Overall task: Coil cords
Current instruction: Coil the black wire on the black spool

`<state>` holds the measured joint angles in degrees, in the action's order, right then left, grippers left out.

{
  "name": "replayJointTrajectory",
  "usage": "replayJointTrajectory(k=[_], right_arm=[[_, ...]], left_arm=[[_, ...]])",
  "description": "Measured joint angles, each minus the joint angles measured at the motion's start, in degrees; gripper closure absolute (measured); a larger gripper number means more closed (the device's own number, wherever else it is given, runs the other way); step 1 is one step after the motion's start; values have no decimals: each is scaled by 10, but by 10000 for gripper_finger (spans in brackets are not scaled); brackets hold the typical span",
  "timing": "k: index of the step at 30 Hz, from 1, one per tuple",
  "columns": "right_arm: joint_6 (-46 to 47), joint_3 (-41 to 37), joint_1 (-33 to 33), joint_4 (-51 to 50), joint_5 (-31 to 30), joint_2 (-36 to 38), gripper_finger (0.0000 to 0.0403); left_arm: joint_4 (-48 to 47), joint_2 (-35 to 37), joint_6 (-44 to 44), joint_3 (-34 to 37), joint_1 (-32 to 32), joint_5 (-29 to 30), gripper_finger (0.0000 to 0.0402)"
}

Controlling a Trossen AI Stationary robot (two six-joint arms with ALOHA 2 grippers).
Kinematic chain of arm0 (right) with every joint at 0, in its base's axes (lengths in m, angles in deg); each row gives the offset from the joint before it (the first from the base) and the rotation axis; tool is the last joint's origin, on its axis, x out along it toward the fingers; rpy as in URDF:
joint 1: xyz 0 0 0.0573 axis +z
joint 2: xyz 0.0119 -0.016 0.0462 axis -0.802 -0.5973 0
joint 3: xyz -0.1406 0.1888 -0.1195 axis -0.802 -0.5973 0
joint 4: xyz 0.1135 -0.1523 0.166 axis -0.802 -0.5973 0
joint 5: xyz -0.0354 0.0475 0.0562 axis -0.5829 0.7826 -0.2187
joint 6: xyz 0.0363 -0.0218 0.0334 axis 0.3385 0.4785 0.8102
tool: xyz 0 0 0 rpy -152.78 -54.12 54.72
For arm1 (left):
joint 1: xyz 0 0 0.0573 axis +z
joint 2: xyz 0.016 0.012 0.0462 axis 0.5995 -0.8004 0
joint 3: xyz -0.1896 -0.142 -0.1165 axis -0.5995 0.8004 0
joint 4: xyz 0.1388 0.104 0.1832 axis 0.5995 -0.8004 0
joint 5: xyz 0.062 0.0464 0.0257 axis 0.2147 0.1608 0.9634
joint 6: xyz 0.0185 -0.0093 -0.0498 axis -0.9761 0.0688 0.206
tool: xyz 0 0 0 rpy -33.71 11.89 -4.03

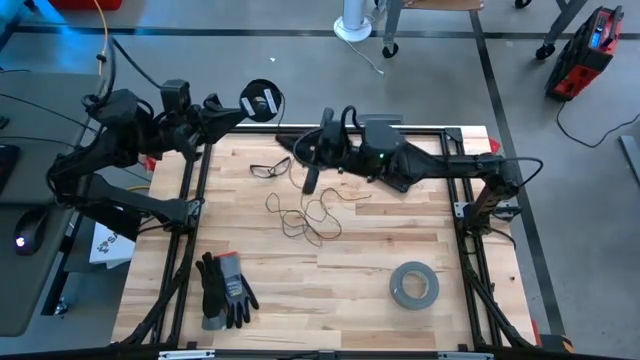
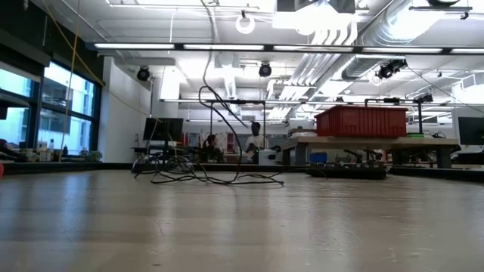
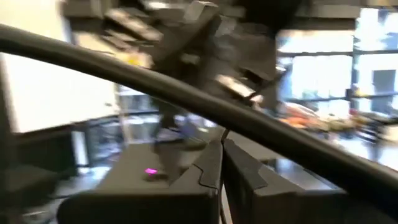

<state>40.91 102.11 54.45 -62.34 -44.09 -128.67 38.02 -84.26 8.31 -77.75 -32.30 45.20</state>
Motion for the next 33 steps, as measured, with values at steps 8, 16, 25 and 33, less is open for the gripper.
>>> replayJointTrajectory(k=[8, 16, 25, 33], right_arm=[[0, 0, 25, 69, 19, -33, 402], [0, 0, 14, 137, 24, -55, 402], [-25, 0, 4, 191, 59, -57, 403], [-42, 2, 1, 215, 61, -57, 403]], left_arm=[[26, -20, 23, 0, 0, 37, 401], [75, -43, 176, 0, -1, -1, 401], [71, -54, 283, 0, -24, -20, 401], [56, -57, 330, 0, -42, -15, 401]])
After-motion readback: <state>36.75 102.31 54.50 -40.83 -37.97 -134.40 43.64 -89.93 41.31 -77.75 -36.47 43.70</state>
